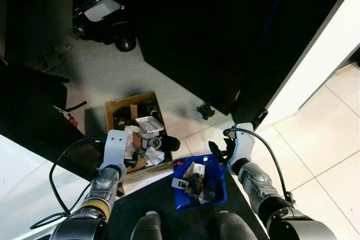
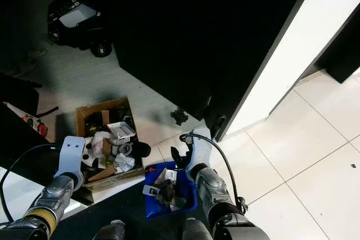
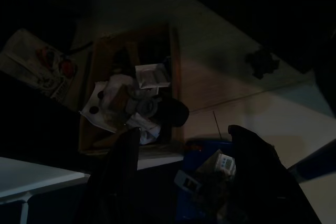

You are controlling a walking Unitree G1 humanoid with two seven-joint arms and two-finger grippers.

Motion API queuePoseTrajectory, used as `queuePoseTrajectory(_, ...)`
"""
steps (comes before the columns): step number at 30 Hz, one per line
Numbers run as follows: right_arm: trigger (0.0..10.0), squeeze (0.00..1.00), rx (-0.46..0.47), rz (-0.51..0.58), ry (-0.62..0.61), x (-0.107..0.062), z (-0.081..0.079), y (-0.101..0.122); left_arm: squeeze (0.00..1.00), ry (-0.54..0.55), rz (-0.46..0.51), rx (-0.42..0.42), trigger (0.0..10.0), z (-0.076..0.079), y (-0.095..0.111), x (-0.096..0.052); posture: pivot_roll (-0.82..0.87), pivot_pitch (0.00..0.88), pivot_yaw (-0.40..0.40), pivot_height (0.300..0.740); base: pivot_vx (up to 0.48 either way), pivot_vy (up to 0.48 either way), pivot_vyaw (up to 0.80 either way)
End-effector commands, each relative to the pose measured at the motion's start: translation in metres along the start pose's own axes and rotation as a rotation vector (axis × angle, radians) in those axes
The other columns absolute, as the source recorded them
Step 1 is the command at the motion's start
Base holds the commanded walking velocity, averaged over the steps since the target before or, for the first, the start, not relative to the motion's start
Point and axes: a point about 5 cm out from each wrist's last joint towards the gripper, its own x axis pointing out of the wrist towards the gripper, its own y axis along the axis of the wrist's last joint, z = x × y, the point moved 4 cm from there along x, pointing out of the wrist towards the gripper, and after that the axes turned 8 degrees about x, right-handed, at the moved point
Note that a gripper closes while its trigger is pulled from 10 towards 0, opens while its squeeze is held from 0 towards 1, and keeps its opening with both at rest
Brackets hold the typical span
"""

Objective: Sweep floor

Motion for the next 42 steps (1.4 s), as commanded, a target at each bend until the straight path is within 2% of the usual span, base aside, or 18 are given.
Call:
queuePoseTrajectory(1, 10.0, 0.00, 0.015, -0.016, -0.012, -0.0033, 0.0025, -0.0076, 0.00, -0.009, -0.017, -0.013, 10.0, 0.0044, -0.0077, -0.0025, -0.08, 0.057, 0.010, 0.740, 0.000, 0.000, 0.00)
queuePoseTrajectory(18, 10.0, 0.00, 0.015, -0.020, -0.008, -0.0040, 0.0014, -0.0098, 0.00, -0.007, -0.017, -0.014, 10.0, 0.0035, -0.0094, -0.0033, -0.09, 0.041, 0.014, 0.740, 0.000, 0.000, 0.00)
queuePoseTrajectory(28, 10.0, 0.00, 0.011, -0.017, -0.008, -0.0022, 0.0020, -0.0057, 0.00, -0.001, -0.014, -0.013, 10.0, 0.0033, -0.0051, -0.0014, -0.06, 0.068, -0.013, 0.740, 0.000, 0.000, 0.00)
queuePoseTrajectory(42, 10.0, 0.00, 0.011, -0.010, -0.012, -0.0023, 0.0045, -0.0030, 0.00, -0.003, -0.008, -0.022, 10.0, 0.0048, -0.0028, -0.0007, -0.06, 0.104, -0.006, 0.740, 0.000, 0.000, 0.00)
